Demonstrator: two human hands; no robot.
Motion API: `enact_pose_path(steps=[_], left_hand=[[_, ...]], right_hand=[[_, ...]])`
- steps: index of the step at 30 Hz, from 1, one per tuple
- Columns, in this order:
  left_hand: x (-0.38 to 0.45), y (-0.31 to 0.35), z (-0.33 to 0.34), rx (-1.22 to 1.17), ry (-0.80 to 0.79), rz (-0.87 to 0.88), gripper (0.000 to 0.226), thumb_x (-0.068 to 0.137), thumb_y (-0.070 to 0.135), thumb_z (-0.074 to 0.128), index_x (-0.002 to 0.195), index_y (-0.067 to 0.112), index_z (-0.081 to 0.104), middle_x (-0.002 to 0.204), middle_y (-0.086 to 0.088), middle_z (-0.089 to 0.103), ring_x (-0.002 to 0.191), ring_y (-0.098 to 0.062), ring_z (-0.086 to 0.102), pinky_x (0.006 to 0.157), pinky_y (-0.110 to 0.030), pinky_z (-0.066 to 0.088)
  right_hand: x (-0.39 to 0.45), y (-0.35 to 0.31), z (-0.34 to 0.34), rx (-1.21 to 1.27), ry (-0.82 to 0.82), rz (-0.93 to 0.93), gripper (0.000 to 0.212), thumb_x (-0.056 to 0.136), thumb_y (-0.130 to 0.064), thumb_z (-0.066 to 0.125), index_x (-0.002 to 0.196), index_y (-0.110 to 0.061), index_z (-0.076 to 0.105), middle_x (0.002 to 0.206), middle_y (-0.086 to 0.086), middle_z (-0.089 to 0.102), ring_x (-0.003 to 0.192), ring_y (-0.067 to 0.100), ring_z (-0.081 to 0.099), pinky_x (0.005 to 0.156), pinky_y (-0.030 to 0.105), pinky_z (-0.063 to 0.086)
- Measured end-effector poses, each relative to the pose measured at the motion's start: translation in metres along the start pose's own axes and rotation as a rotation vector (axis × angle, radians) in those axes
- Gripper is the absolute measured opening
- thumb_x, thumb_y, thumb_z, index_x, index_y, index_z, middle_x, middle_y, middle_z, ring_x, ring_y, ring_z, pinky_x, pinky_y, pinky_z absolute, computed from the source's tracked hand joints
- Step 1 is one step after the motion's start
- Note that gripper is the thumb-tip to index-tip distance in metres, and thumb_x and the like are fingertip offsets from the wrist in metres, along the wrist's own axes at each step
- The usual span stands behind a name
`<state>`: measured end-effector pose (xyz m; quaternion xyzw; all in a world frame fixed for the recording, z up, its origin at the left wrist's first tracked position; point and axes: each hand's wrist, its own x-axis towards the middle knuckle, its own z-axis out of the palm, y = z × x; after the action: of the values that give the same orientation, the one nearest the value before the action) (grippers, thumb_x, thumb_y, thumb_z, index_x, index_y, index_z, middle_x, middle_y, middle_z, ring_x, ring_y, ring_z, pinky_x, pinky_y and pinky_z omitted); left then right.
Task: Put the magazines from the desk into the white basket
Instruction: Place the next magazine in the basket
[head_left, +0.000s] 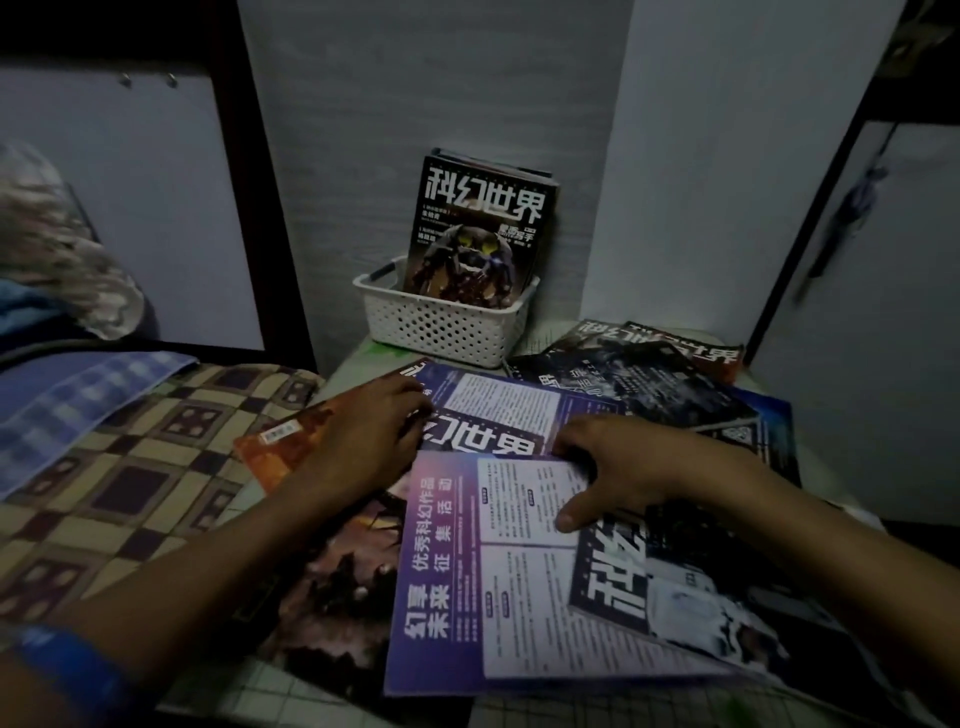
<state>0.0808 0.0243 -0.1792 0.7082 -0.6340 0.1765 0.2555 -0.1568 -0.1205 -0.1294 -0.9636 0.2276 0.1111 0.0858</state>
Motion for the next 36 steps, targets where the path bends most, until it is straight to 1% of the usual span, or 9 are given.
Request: enact_pose_path(steps=[5,9,14,17,20,24,26,30,36], left_hand=[[-0.010,0.005,0.002,-0.357,0.149,-0.375,0.018,0.088,0.012,0.064,0.101,0.025,0.069,0.104,0.004,0.067,0.092,-0.015,0.063,0.078,-0.033,0.053],[-0.009,-0.004,-0.005,-0.909,0.336,-0.935,0.023,0.087,0.006,0.063,0.103,0.022,0.068,0.099,-0.007,0.071,0.083,-0.025,0.069,0.067,-0.037,0.055],[0.000,0.022,-0.037,-0.708,0.493,-0.476,0.042,0.087,0.004,0.065,0.106,0.040,0.056,0.097,0.006,0.069,0.087,-0.003,0.066,0.069,-0.014,0.051],[0.021,0.066,-0.047,-1.115,0.173,-0.335,0.057,0.075,0.030,0.080,0.125,0.036,0.054,0.114,0.002,0.070,0.102,-0.004,0.067,0.080,-0.019,0.054],[0.041,0.105,-0.038,-1.344,0.021,-0.397,0.071,0.065,0.036,0.084,0.129,0.029,0.054,0.114,0.008,0.073,0.105,-0.009,0.069,0.080,-0.021,0.055],[0.047,0.095,-0.033,-1.120,0.428,-0.764,0.004,0.090,0.021,0.067,0.086,0.022,0.067,0.079,0.007,0.072,0.087,-0.018,0.071,0.058,-0.013,0.049],[0.045,0.075,-0.034,-1.069,0.490,-0.686,0.014,0.096,0.016,0.059,0.086,0.023,0.065,0.086,0.008,0.071,0.090,-0.015,0.069,0.067,-0.021,0.054],[0.050,0.057,-0.060,-1.154,0.407,-0.303,0.005,0.090,0.022,0.063,0.091,0.021,0.067,0.086,0.010,0.077,0.083,-0.005,0.071,0.071,-0.023,0.057],[0.073,0.022,-0.086,-1.075,0.362,-0.200,0.011,0.090,0.031,0.065,0.094,0.038,0.071,0.094,0.009,0.077,0.090,-0.008,0.072,0.071,-0.021,0.057]], right_hand=[[0.005,0.003,-0.012,0.278,0.075,-0.016,0.045,0.068,-0.043,0.084,0.092,-0.015,0.060,0.092,-0.001,0.067,0.081,0.017,0.062,0.074,0.035,0.052],[0.004,0.006,-0.035,0.352,0.573,0.038,0.032,0.076,-0.034,0.078,0.074,-0.019,0.050,0.077,0.001,0.059,0.073,0.023,0.056,0.062,0.037,0.044],[-0.005,-0.009,-0.055,0.437,1.121,0.118,0.031,0.086,-0.037,0.068,0.076,-0.022,0.043,0.069,-0.009,0.053,0.061,0.006,0.048,0.054,0.030,0.038],[-0.007,-0.045,-0.040,0.557,1.270,0.034,0.026,0.091,-0.036,0.063,0.080,-0.028,0.041,0.070,-0.013,0.052,0.059,0.002,0.050,0.048,0.026,0.038],[0.001,-0.073,-0.022,0.624,1.106,-0.129,0.018,0.086,-0.027,0.065,0.094,-0.031,0.050,0.083,-0.014,0.066,0.071,-0.002,0.063,0.059,0.024,0.053],[0.012,-0.065,-0.001,0.862,0.543,-0.342,0.051,0.084,-0.006,0.068,0.126,-0.032,0.054,0.136,-0.010,0.058,0.120,-0.006,0.053,0.098,0.018,0.046],[0.015,-0.052,0.006,0.894,0.575,-0.298,0.056,0.084,-0.012,0.072,0.130,-0.037,0.051,0.137,-0.019,0.052,0.122,-0.011,0.048,0.093,0.014,0.046],[0.018,-0.032,-0.023,1.131,0.897,-0.135,0.084,0.075,-0.017,0.082,0.140,-0.040,0.034,0.097,-0.040,0.059,0.076,-0.007,0.066,0.060,0.016,0.054],[0.018,-0.019,-0.054,1.119,0.958,-0.158,0.014,0.086,-0.016,0.072,0.093,-0.027,0.066,0.081,-0.018,0.075,0.066,0.000,0.069,0.055,0.016,0.052]])
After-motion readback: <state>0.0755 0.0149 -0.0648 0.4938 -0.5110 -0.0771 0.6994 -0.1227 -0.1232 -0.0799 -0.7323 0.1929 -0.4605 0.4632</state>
